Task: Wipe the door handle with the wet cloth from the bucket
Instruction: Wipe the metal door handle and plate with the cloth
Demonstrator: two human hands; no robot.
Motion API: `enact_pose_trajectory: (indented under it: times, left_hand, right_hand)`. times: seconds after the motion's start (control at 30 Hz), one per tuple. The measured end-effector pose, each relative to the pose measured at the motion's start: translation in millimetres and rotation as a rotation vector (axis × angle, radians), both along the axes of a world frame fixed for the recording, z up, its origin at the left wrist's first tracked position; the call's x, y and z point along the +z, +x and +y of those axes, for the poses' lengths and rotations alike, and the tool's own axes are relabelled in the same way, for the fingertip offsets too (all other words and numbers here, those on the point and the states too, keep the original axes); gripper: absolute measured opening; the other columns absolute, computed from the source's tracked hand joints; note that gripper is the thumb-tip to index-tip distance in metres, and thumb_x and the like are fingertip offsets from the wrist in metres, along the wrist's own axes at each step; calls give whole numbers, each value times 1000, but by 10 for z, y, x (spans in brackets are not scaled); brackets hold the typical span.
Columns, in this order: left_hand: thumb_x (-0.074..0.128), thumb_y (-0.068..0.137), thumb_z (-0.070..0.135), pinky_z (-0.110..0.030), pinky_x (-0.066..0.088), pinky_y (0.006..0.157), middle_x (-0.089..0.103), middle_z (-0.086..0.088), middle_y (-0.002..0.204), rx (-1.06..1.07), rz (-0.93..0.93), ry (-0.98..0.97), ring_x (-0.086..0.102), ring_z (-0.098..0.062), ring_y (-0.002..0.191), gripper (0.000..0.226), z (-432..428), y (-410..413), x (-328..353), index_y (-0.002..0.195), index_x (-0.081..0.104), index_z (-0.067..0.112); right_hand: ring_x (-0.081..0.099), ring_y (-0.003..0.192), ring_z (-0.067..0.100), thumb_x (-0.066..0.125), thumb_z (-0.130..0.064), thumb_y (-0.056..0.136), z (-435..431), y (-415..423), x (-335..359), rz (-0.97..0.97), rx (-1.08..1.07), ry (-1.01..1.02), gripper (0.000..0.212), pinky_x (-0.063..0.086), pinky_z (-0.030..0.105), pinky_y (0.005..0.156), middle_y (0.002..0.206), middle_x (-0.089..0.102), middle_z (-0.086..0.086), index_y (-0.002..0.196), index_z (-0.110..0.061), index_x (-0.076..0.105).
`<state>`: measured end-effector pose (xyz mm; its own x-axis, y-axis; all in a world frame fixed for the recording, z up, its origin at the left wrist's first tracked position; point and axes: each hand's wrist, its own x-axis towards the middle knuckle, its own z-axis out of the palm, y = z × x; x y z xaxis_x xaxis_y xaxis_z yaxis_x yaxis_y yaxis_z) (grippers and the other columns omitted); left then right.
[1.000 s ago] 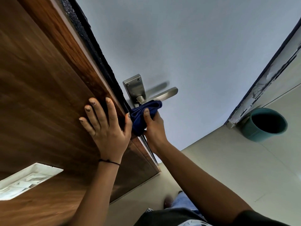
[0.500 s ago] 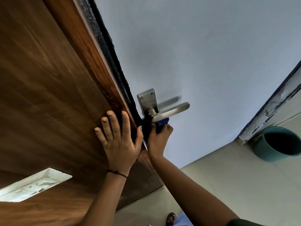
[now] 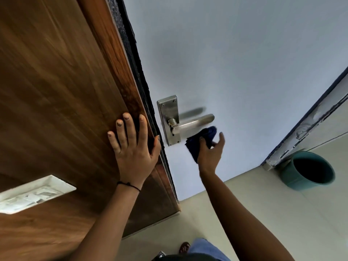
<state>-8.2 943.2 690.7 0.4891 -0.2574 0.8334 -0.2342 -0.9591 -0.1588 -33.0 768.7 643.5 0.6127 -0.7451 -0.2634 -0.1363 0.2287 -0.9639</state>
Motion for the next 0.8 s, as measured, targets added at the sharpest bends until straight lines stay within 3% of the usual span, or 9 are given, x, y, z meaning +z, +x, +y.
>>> enact_pose_trajectory:
  times: [0.07,0.13,0.2,0.3,0.37,0.47,0.57,0.7,0.8]
  left_hand:
    - [49,92,47,-40,-15,118,-29,-4,156,2,4,-8,-25,-19,145,89,-10,-6,0,151,-10,18]
    - [48,92,46,-40,-16,118,-30,-3,155,3,5,-14,-26,-18,144,88,-19,-6,-10,151,-10,18]
    - [48,92,46,-40,-15,118,-30,-3,155,8,3,-16,-26,-18,144,87,-23,-4,-17,151,-10,19]
    - [47,93,46,-40,-15,118,-30,-3,155,10,2,-15,-26,-18,144,86,-20,-1,-21,151,-10,19]
    - [46,93,46,-39,-15,118,-30,-4,156,10,2,-11,-26,-18,144,85,-18,1,-15,151,-10,19]
    - [46,93,45,-39,-16,118,-15,-14,158,10,7,-18,-27,-17,144,85,-21,3,-5,151,-11,19]
    - [49,92,44,-39,-16,118,8,-21,151,6,6,-27,-27,-17,144,87,-23,-6,0,150,-11,18]
    - [47,93,45,-38,-18,118,-24,-10,157,5,14,-21,-28,-17,143,87,-25,-13,1,150,-13,19]
    - [47,93,45,-38,-17,118,-27,-7,157,8,11,-19,-28,-17,143,87,-26,-12,-2,150,-13,19]
  right_hand:
    - [59,85,7,58,-22,93,-114,-113,131,-83,-82,-69,59,44,2,61,113,56,3,145,-30,32]
    - [59,84,6,58,-21,92,-109,-189,216,-151,-108,-157,53,47,2,61,113,60,1,140,-34,41]
    - [60,90,8,59,-18,89,-24,-219,251,-197,-92,-280,50,55,20,78,107,60,-9,134,-39,51]
    - [64,83,9,60,-22,85,192,-205,221,-195,32,-345,47,59,37,77,90,51,-20,120,-53,59]
    - [66,80,16,59,-31,83,335,-195,190,-207,127,-405,44,61,42,69,90,49,-18,114,-62,56]
    - [64,80,22,54,-38,84,448,-193,127,-243,223,-591,43,58,43,66,92,50,-14,124,-53,54]
    - [66,77,23,58,-34,83,278,-157,147,-213,186,-518,43,60,44,65,89,47,-15,119,-57,55]
    - [65,77,20,59,-26,82,-71,-47,148,-115,-3,-339,41,61,44,69,84,46,-20,115,-50,63]
    - [65,78,23,57,-28,82,158,-77,212,-172,92,-418,43,60,43,68,87,44,-16,117,-51,62]
